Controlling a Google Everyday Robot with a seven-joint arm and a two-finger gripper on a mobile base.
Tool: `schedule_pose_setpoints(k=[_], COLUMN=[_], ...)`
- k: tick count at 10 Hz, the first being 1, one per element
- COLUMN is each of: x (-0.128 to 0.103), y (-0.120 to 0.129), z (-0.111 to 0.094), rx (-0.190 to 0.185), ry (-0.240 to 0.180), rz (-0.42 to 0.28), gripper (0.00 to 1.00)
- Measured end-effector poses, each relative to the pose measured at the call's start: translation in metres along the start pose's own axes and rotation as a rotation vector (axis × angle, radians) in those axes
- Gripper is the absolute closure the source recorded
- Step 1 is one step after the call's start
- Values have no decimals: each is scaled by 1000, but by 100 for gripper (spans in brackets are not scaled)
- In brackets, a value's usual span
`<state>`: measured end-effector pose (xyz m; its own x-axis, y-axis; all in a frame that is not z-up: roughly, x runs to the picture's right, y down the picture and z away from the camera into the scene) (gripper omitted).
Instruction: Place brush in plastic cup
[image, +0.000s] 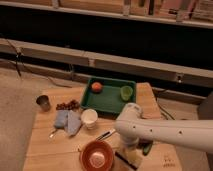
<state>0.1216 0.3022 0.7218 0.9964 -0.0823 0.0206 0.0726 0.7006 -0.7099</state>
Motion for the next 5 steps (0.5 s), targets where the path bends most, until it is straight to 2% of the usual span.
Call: schedule_pose_setpoints(k=[2, 5], x=[-8, -22], y=[-2, 1], z=[0, -1], rx=[0, -1], ry=[-10, 5], rz=[-35, -56], gripper=[20, 20])
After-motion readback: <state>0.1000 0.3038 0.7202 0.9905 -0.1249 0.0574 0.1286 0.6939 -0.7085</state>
